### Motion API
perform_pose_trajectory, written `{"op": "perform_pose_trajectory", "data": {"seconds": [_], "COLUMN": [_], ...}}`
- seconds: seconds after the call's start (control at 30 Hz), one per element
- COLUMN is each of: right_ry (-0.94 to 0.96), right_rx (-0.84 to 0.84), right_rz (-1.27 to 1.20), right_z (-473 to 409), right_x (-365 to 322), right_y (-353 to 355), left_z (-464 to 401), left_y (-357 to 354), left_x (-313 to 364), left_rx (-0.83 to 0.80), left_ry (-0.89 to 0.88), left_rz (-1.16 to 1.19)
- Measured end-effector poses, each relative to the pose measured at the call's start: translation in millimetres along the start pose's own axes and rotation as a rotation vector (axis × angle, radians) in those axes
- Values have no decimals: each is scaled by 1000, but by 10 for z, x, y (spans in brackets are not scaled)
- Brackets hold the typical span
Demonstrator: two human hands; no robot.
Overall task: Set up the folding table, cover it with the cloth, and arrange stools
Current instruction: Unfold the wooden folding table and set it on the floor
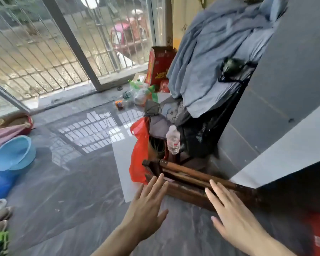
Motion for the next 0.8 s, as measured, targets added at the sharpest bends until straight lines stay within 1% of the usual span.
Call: {"op": "perform_pose_trajectory", "data": {"seconds": [0.1,0.23,0.3,0.37,0.47,0.57,0.63,0.67,0.73,0.8], "right_ry": [23,-47,-66,-59,-69,-138,-156,-149,-137,-133], "right_rx": [2,5,42,84,50,40,62,62,34,4], "right_rz": [16,-7,-36,-65,-46,31,62,76,83,67], "right_z": [-389,-816,-1041,-1274,-1511,-1533,-1523,-1532,-1559,-1588], "right_x": [31,218,281,276,218,178,166,170,199,224], "right_y": [-375,-820,-958,-1102,-1386,-1610,-1667,-1679,-1691,-1705], "left_z": [-194,-326,-413,-530,-722,-948,-1124,-1215,-1392,-1506], "left_y": [-564,-1178,-1339,-1416,-1438,-1337,-1276,-1265,-1296,-1334], "left_x": [-93,-121,-118,-151,-311,-551,-754,-862,-1037,-1137], "left_rx": [-67,-166,-120,-58,42,230,313,306,216,167], "left_ry": [11,-39,-83,-89,-22,16,94,166,299,359], "left_rz": [-2,-2,41,86,82,72,94,112,149,185]}}
Point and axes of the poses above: each hand's wrist, its own z-axis away from the middle knuckle, its own y-axis out of the back of the hand, x = y × z, the point moved 2 cm from there along -z, towards the middle knuckle, and after that the axes turned 6 degrees about x, right-handed, at the moved point
